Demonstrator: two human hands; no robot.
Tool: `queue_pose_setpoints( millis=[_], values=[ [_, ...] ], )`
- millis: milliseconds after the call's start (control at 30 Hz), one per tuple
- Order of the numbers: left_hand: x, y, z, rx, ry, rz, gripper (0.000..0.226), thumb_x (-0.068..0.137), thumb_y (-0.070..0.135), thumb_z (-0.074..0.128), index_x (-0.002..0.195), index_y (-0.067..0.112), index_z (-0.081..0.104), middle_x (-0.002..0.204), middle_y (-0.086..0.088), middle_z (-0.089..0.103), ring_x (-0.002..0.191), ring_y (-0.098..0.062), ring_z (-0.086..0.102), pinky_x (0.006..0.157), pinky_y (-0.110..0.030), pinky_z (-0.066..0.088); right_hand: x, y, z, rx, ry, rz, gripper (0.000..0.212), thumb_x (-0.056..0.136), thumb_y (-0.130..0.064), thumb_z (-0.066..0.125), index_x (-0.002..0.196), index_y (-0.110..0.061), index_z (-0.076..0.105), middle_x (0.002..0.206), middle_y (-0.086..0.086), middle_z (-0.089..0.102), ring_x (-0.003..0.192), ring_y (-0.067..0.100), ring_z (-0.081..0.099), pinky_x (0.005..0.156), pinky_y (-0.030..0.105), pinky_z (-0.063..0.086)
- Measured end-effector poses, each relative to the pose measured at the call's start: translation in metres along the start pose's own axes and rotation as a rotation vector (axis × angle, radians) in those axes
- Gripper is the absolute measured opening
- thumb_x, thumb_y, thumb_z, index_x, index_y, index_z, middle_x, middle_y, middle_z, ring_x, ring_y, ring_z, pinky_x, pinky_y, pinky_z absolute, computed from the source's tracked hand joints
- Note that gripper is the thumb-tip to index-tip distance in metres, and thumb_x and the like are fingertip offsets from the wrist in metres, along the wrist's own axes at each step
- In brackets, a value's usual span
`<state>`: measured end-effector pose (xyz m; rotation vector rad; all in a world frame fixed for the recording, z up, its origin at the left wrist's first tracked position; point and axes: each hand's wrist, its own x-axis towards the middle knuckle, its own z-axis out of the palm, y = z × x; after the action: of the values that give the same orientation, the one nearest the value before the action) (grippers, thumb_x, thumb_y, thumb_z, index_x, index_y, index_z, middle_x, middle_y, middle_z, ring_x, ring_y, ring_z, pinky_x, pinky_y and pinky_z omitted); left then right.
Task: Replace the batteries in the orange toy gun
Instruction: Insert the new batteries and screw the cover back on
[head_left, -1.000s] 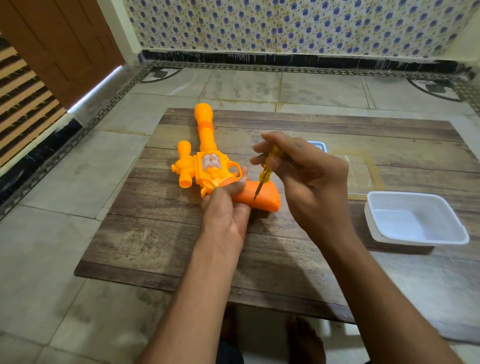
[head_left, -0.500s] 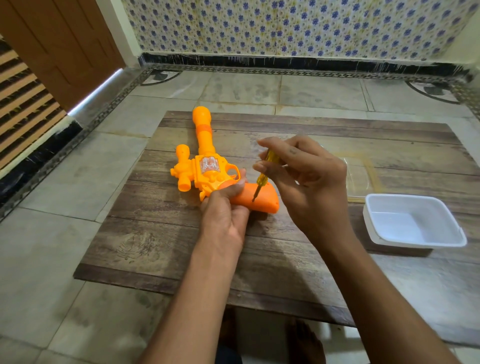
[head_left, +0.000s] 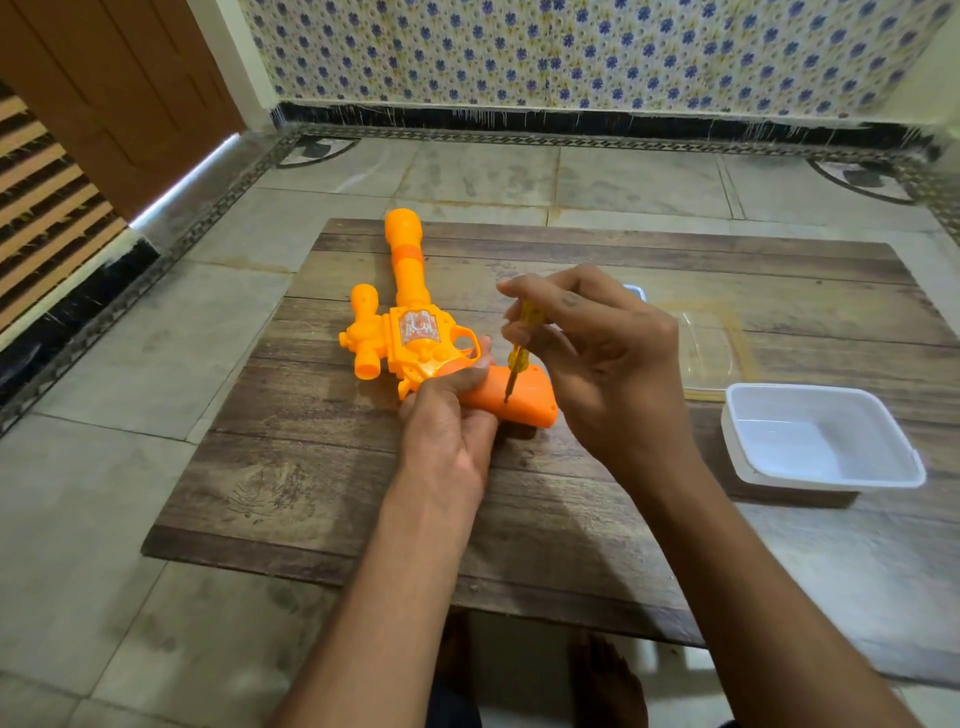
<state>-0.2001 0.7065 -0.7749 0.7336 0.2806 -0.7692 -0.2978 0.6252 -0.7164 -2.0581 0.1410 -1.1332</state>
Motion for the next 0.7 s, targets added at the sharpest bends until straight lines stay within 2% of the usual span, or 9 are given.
queue_pose_setpoints(
  millis=[33, 133, 267, 333, 367, 433, 533, 633, 700],
  values=[
    [-0.0006, -0.0004, 0.0003, 0.004, -0.009, 0.001, 0.058, 0.081, -0.013, 0.061, 0.137, 0.001, 0.057, 0.131, -0.021, 0.068, 0.122, -0.039, 0.065, 0.088, -0.058, 0.058, 0.0002, -0.0011, 0.0009, -0.021, 0.004, -0.010, 0.027, 0.088, 0.004, 0.076, 0.115, -0.002, 0.076, 0.091, 0.012, 0.066, 0.085, 0.020, 0.069, 0.072, 0.029, 0.057],
    [-0.0022, -0.0025, 0.0013, 0.018, -0.037, -0.001, 0.065, 0.076, -0.011, 0.064, 0.139, 0.001, 0.056, 0.134, -0.025, 0.065, 0.123, -0.043, 0.064, 0.089, -0.061, 0.057, -0.0004, -0.0025, 0.0021, -0.091, 0.048, -0.023, 0.023, 0.087, -0.007, 0.081, 0.110, -0.004, 0.078, 0.083, 0.012, 0.060, 0.074, 0.019, 0.060, 0.067, 0.019, 0.047],
    [-0.0050, -0.0021, 0.0034, 0.025, -0.060, -0.020, 0.058, 0.078, -0.010, 0.066, 0.135, 0.000, 0.060, 0.133, -0.022, 0.067, 0.125, -0.040, 0.064, 0.083, -0.056, 0.061, -0.0033, -0.0016, 0.0008, 0.033, 0.051, 0.011, 0.018, 0.093, 0.003, 0.068, 0.110, 0.002, 0.075, 0.097, 0.011, 0.069, 0.089, 0.025, 0.071, 0.076, 0.043, 0.058],
    [-0.0034, -0.0019, 0.0032, 0.029, -0.051, -0.020, 0.057, 0.081, -0.010, 0.065, 0.137, 0.001, 0.060, 0.134, -0.021, 0.067, 0.125, -0.039, 0.063, 0.074, -0.053, 0.063, -0.0038, -0.0025, -0.0006, 0.065, 0.035, 0.023, 0.023, 0.091, 0.013, 0.061, 0.109, 0.005, 0.073, 0.101, 0.012, 0.073, 0.094, 0.024, 0.075, 0.078, 0.047, 0.059],
    [-0.0017, -0.0017, 0.0024, 0.033, -0.043, -0.017, 0.055, 0.084, -0.010, 0.063, 0.138, 0.001, 0.059, 0.134, -0.020, 0.067, 0.125, -0.039, 0.064, 0.071, -0.052, 0.063, -0.0036, -0.0027, -0.0011, 0.044, 0.033, 0.021, 0.025, 0.089, 0.016, 0.062, 0.109, 0.005, 0.073, 0.101, 0.011, 0.074, 0.094, 0.021, 0.076, 0.077, 0.045, 0.060],
    [0.0000, -0.0011, 0.0014, 0.027, -0.017, -0.014, 0.057, 0.083, -0.010, 0.064, 0.139, 0.000, 0.057, 0.134, -0.021, 0.066, 0.124, -0.040, 0.064, 0.076, -0.057, 0.062, -0.0030, -0.0018, -0.0010, 0.006, 0.046, 0.017, 0.026, 0.087, 0.014, 0.067, 0.110, 0.003, 0.075, 0.098, 0.010, 0.075, 0.093, 0.017, 0.076, 0.074, 0.041, 0.061],
    [-0.0018, -0.0004, 0.0021, 0.015, -0.001, -0.009, 0.057, 0.083, -0.012, 0.062, 0.137, 0.002, 0.057, 0.132, -0.022, 0.068, 0.122, -0.042, 0.065, 0.078, -0.062, 0.060, -0.0018, -0.0010, 0.0009, -0.044, 0.063, 0.021, 0.025, 0.087, 0.006, 0.075, 0.111, -0.001, 0.077, 0.094, 0.009, 0.071, 0.089, 0.019, 0.074, 0.070, 0.037, 0.061],
    [-0.0038, -0.0012, 0.0026, 0.014, -0.008, -0.017, 0.055, 0.085, -0.012, 0.060, 0.137, 0.003, 0.057, 0.131, -0.023, 0.067, 0.119, -0.043, 0.066, 0.072, -0.058, 0.062, -0.0009, -0.0046, 0.0028, -0.092, 0.057, 0.010, 0.028, 0.086, -0.004, 0.081, 0.113, -0.006, 0.077, 0.084, 0.008, 0.062, 0.076, 0.013, 0.065, 0.068, 0.014, 0.051],
    [-0.0032, -0.0018, 0.0024, 0.026, -0.012, -0.022, 0.060, 0.078, -0.010, 0.065, 0.136, 0.003, 0.058, 0.131, -0.025, 0.067, 0.118, -0.045, 0.066, 0.081, -0.065, 0.058, -0.0005, -0.0052, 0.0029, -0.092, 0.074, 0.010, 0.032, 0.084, -0.007, 0.084, 0.115, -0.007, 0.077, 0.080, 0.011, 0.056, 0.070, 0.015, 0.060, 0.069, 0.007, 0.044]
  ],
)
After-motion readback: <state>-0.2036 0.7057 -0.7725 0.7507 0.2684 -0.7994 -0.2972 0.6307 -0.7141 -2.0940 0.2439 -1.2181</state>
